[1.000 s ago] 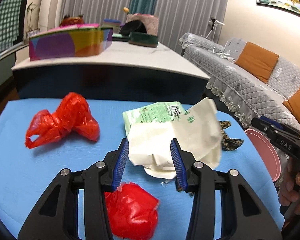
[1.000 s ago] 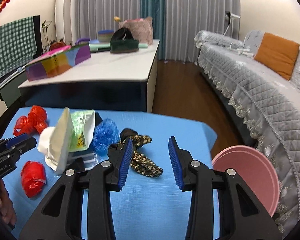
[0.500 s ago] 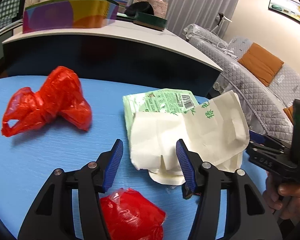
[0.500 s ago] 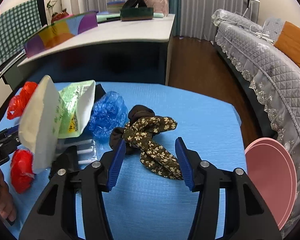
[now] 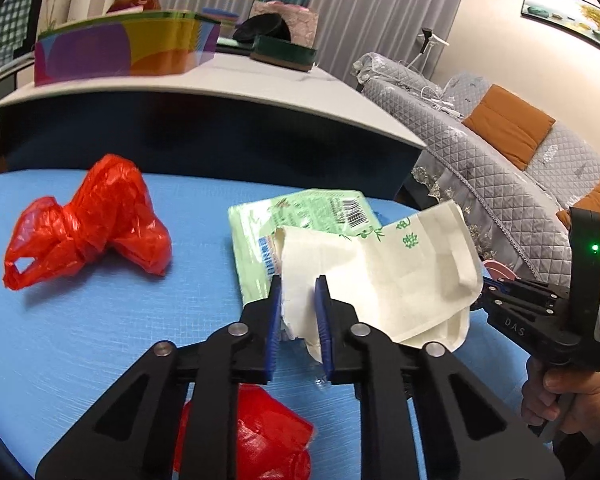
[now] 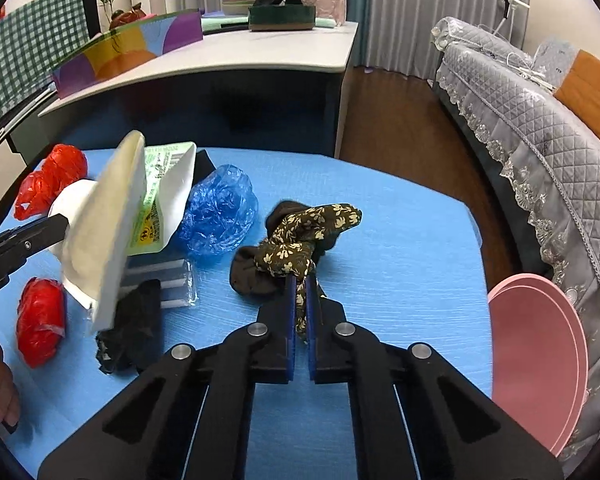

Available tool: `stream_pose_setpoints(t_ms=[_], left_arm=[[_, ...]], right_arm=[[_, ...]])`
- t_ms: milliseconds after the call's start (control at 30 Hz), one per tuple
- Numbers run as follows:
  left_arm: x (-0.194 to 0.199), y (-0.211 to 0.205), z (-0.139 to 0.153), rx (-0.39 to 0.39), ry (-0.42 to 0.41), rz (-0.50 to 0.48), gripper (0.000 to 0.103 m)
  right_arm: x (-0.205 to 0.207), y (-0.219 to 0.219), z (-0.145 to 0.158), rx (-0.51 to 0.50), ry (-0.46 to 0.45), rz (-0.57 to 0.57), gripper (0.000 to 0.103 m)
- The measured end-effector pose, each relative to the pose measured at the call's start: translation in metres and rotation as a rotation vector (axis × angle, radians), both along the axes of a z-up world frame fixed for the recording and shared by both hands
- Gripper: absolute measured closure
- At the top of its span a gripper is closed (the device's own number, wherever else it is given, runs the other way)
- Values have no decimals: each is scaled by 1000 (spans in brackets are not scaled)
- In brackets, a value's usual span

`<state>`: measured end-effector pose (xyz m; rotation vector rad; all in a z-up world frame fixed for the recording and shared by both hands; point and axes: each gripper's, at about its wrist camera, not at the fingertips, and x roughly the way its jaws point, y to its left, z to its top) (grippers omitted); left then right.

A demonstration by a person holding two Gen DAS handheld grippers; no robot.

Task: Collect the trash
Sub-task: 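Grasp the white paper bag with the left tool, then carry the paper bag and scrunchie to the wastebasket and open both tools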

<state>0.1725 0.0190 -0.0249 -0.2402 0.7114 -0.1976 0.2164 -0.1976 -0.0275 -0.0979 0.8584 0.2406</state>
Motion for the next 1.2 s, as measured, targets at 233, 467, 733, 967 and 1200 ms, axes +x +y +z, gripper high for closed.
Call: stream_pose_setpoints(t_ms=[233,467,733,967,1200], left_arm=[[-15,-10,30,20,-103,-42,100],[-31,-23,50,49,-166,-64,102],[-49,-34,69,87,-217,-60,102],[-61,-42,80,100,-248,-59,102],[-66,-58,89,95,-266,-72,102]], right_arm=[[-14,-11,22,28,-58,-10,99],[-35,-24,44,38,-117,-36,99],[-64,-42,68,51,-192,-80,98],[-82,-63,83,71,-231,-120,98],[-96,-87,88,75,-248,-158,98]])
